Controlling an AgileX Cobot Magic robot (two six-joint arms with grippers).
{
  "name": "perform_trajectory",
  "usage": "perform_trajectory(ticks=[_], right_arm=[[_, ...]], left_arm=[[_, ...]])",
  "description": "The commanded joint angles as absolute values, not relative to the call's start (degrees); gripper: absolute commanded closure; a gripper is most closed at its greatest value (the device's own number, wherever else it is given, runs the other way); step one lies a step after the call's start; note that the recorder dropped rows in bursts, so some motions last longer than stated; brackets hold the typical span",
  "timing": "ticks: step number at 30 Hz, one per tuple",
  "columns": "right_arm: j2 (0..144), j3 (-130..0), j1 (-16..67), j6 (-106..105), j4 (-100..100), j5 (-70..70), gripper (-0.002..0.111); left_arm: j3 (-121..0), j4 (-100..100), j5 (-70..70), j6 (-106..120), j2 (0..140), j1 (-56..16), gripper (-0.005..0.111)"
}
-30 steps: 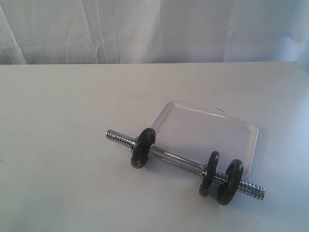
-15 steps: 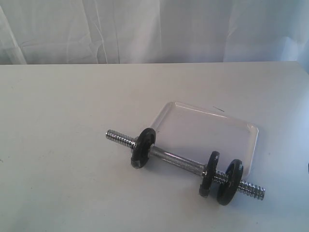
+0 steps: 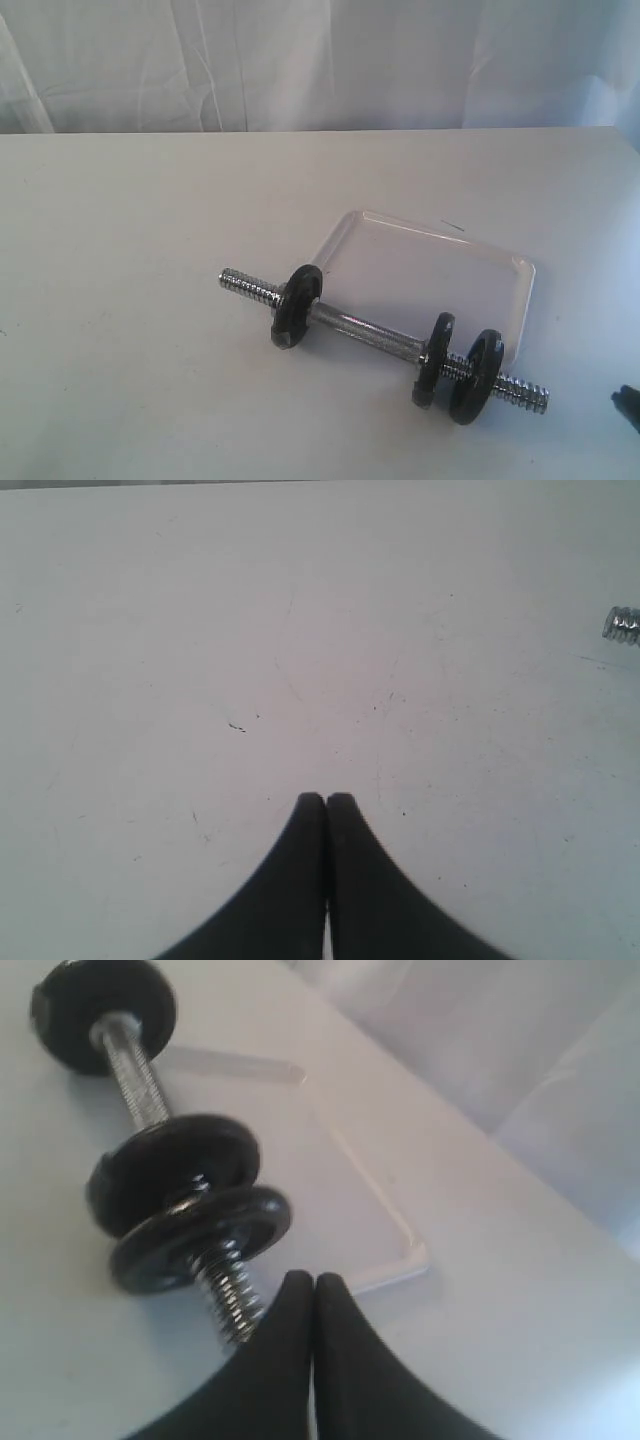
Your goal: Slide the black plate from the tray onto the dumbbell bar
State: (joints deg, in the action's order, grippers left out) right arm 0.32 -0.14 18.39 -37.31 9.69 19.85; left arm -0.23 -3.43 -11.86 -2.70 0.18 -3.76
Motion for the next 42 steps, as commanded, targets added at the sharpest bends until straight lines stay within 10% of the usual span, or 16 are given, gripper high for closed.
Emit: perform_trajectory(ticks=[1,11,32,42], right_arm=[[0.0,0.0,17.8,-37.0,3.2,14.3,0.108],[0.0,0.0,1.1,-37.0,0.5,14.3,0.108],[0.0,0.0,8.5,-35.6,0.5,15.5,0.108],[0.0,0.0,8.5,8.2,1.9,18.1,0.108]], left_arm=[[0.0,-4.0,-11.6,-2.7,0.0,-3.5,0.107],[0.0,-4.0,-11.6,-2.7,0.0,-3.5,0.107],[0.0,-4.0,-11.6,-2.7,0.0,-3.5,0.107],[0.0,-4.0,-11.6,-2.7,0.0,-3.5,0.107]])
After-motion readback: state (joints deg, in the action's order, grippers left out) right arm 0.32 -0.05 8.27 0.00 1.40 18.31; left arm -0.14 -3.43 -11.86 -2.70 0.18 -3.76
